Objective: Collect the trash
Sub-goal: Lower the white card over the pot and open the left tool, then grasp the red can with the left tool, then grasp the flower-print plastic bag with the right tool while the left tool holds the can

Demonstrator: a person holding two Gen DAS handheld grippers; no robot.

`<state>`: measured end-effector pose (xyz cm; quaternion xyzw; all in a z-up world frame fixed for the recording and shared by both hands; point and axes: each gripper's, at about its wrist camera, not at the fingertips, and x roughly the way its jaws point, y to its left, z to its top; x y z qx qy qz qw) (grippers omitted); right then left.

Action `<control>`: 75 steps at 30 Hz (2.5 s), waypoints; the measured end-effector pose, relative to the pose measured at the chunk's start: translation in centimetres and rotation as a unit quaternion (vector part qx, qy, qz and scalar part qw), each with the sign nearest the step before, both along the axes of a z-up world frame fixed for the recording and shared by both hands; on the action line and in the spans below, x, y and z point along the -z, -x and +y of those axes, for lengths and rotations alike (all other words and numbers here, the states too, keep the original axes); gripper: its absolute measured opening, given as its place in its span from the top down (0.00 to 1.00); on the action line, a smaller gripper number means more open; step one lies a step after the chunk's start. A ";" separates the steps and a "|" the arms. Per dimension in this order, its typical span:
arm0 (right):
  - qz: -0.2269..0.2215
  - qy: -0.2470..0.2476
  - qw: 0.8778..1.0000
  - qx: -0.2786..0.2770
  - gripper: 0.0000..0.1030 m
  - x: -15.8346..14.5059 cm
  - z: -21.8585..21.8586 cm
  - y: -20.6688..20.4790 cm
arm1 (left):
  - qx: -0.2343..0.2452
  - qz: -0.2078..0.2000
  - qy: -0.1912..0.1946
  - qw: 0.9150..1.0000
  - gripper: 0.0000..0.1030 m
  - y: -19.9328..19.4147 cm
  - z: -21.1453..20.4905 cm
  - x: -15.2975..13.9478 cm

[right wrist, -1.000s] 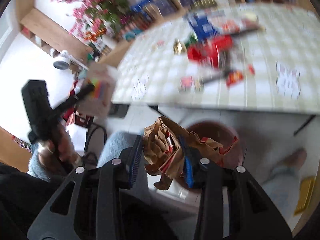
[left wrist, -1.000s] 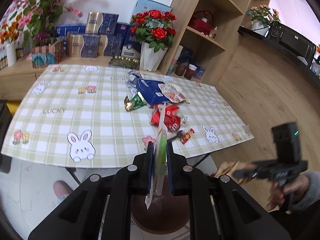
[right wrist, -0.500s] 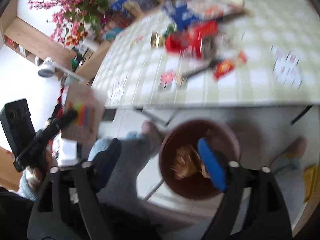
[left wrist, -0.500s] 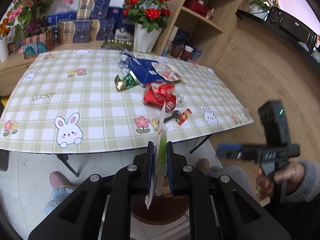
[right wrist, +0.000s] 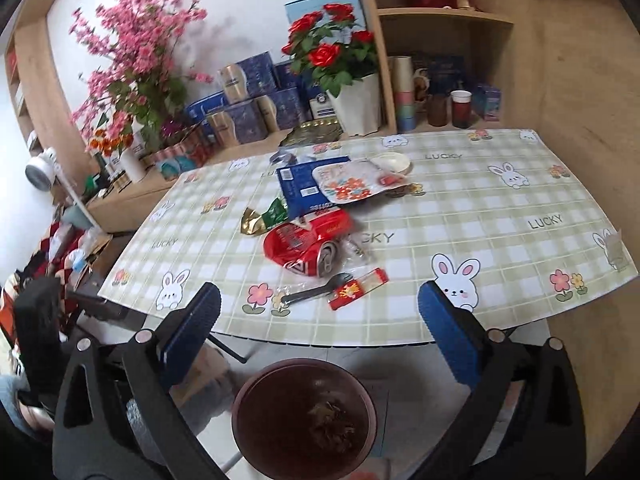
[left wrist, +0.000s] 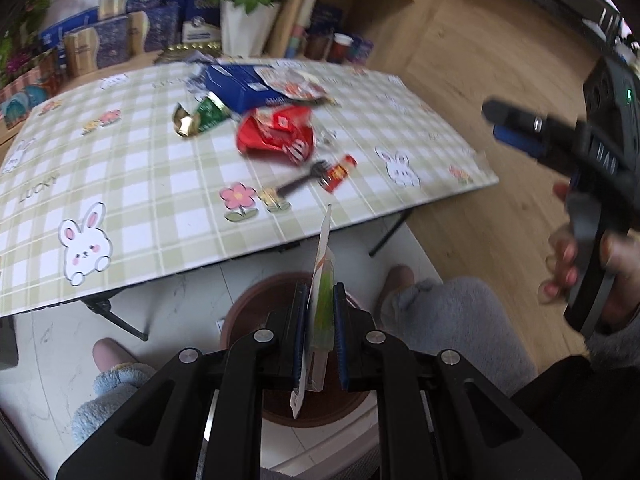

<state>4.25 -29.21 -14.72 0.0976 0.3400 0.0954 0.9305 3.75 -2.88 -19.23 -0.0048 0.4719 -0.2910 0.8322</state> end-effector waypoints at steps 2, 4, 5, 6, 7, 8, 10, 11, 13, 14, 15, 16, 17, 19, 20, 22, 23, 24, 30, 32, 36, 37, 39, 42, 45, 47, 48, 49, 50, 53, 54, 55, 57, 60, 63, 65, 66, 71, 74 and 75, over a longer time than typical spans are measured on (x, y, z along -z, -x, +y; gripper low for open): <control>0.002 -0.007 1.000 0.007 0.05 -0.1 -0.6 -0.1 | 0.010 0.002 -0.001 1.000 0.67 0.1 -0.5 0.3; 0.001 -0.011 1.000 0.010 0.05 -0.1 -0.9 0.1 | 0.007 -0.012 -0.004 1.000 0.35 0.3 -0.5 0.1; 0.001 -0.011 1.000 0.012 0.05 -0.1 -1.0 0.1 | 0.002 -0.022 -0.003 1.000 0.30 0.4 -0.3 -0.1; 0.000 -0.011 1.000 0.014 0.05 0.1 -1.0 0.0 | -0.002 -0.031 -0.002 1.000 0.28 0.4 -0.2 -0.3; 0.001 -0.011 1.000 0.015 0.05 0.2 -1.1 0.1 | -0.006 -0.033 -0.002 0.999 0.26 0.3 -0.1 -0.4; 0.003 -0.011 1.000 0.015 0.05 0.4 -1.1 0.1 | -0.014 -0.035 -0.004 0.999 0.23 0.1 0.1 -0.5; 0.014 -0.020 1.000 0.008 0.05 1.0 -1.6 -0.3 | -0.046 -0.044 -0.013 0.998 0.18 -0.5 1.1 -0.7; 0.021 -0.025 0.999 0.007 0.05 1.2 -1.8 -0.4 | -0.058 -0.047 -0.017 0.997 0.15 -0.7 1.3 -0.8; 0.027 -0.026 0.999 0.015 0.05 1.6 -2.3 -0.6 | -0.094 -0.051 -0.026 0.994 0.12 -1.4 2.5 -0.8; 0.030 -0.023 0.999 0.020 0.05 1.8 -2.5 -0.6 | -0.112 -0.054 -0.027 0.992 0.12 -1.9 3.1 -0.8; 0.033 -0.019 0.999 0.025 0.05 2.0 -2.8 -0.7 | -0.121 -0.055 -0.028 0.991 0.11 -2.1 3.5 -0.9; 0.034 -0.017 0.999 0.027 0.05 2.1 -2.9 -0.8 | -0.136 -0.057 -0.032 0.988 0.11 -2.5 4.3 -1.0; 0.034 -0.015 0.999 0.030 0.05 2.2 -3.1 -0.8 | -0.147 -0.061 -0.035 0.987 0.11 -2.8 4.7 -1.1; 0.037 -0.016 0.999 0.030 0.05 2.6 -3.6 -1.1 | -0.167 -0.067 -0.041 0.983 0.11 -3.4 5.7 -1.3; 0.044 -0.020 0.998 0.026 0.05 2.8 -3.8 -1.3 | -0.177 -0.068 -0.045 0.981 0.11 -3.9 6.1 -1.4; 0.051 -0.022 0.998 0.030 0.05 3.2 -4.1 -1.6 | -0.190 -0.070 -0.048 0.978 0.11 -4.4 6.6 -1.6; 0.052 -0.020 0.998 0.034 0.05 3.4 -4.2 -1.7 | -0.194 -0.071 -0.048 0.977 0.11 -4.5 6.8 -1.6; 0.055 -0.020 0.998 0.036 0.05 3.7 -4.3 -1.9 | -0.196 -0.071 -0.048 0.977 0.11 -4.8 7.0 -1.6; 0.088 -0.013 0.995 0.038 0.05 5.4 -4.6 -3.7 | -0.184 -0.067 -0.035 0.980 0.11 -7.5 5.6 -1.5; 0.084 0.008 0.995 0.048 0.05 5.6 -4.5 -4.1 | -0.175 -0.070 -0.034 0.981 0.11 -8.6 4.4 -1.4; 0.097 -0.002 0.993 0.064 0.05 6.6 -5.4 -5.7 | -0.140 -0.060 -0.013 0.988 0.23 -12.3 0.9 -0.7; 0.102 -0.008 0.992 0.068 0.05 6.9 -5.7 -6.0 | -0.135 -0.052 -0.007 0.989 0.26 -13.1 0.1 -0.4; 0.108 -0.011 0.991 0.075 0.05 7.3 -6.3 -6.7 | -0.113 -0.017 0.020 0.993 0.31 -15.9 -1.7 0.6; 0.114 -0.009 0.990 0.080 0.05 7.9 -6.8 -7.5 | -0.103 0.042 0.052 0.992 0.44 -19.7 -3.6 2.6; 0.118 -0.016 0.990 0.078 0.05 8.4 -7.3 -8.4 | -0.120 0.064 0.042 0.990 0.45 -22.2 -4.5 4.4; 0.119 -0.015 0.990 0.075 0.05 8.7 -7.4 -8.9 | -0.120 0.069 0.022 0.990 0.45 -23.3 -5.0 5.4; 0.120 -0.017 0.990 0.073 0.05 8.9 -7.4 -9.2 | -0.120 0.075 0.017 0.990 0.45 -23.7 -5.1 6.0; 0.123 -0.022 0.990 0.070 0.05 9.1 -7.4 -9.5 | -0.122 0.084 0.019 0.989 0.45 -24.0 -5.0 6.6; 0.127 -0.029 0.989 0.067 0.05 9.3 -7.5 -9.9 | -0.125 0.098 0.029 0.987 0.45 -24.3 -4.9 7.2; 0.135 -0.056 0.988 0.058 0.05 9.9 -7.5 -11.2 | -0.134 0.122 0.065 0.981 0.45 -24.7 -4.2 8.7; 0.134 -0.061 0.987 0.055 0.05 10.0 -7.4 -11.7 | -0.137 0.119 0.069 0.981 0.49 -24.6 -4.1 8.6; 0.134 -0.075 0.987 0.051 0.05 10.1 -7.3 -12.5 | -0.138 0.132 0.078 0.978 0.53 -24.7 -3.7 8.7; 0.135 -0.107 0.984 0.044 0.10 10.3 -7.3 -13.6 | -0.158 0.157 0.118 0.968 0.61 -24.7 -2.4 8.8; 0.145 -0.154 0.977 0.034 0.16 10.9 -7.2 -16.7 | -0.160 0.123 0.103 0.974 0.61 -24.1 -1.6 7.6; 0.139 -0.177 0.974 0.032 0.17 11.1 -6.7 -19.1 | -0.160 0.087 0.092 0.979 0.61 -23.2 -0.4 6.0; 0.133 -0.180 0.974 0.032 0.17 11.2 -5.9 -21.3 | -0.168 0.067 0.089 0.980 0.61 -22.7 0.4 5.0; 0.131 -0.184 0.974 0.032 0.17 11.2 -5.4 -22.5 | -0.172 0.057 0.090 0.979 0.61 -22.5 1.0 4.4; 0.142 -0.244 0.957 0.071 0.19 12.3 -4.8 -27.5 | -0.195 0.028 0.084 0.977 0.61 -21.7 3.0 2.5; 0.154 -0.277 0.942 0.114 0.19 13.4 -5.2 -29.3 | -0.210 0.010 0.086 0.974 0.61 -21.1 4.4 1.6; 0.161 -0.292 0.934 0.128 0.19 14.0 -5.3 -29.8 | -0.213 0.005 0.086 0.973 0.61 -21.1 4.6 1.3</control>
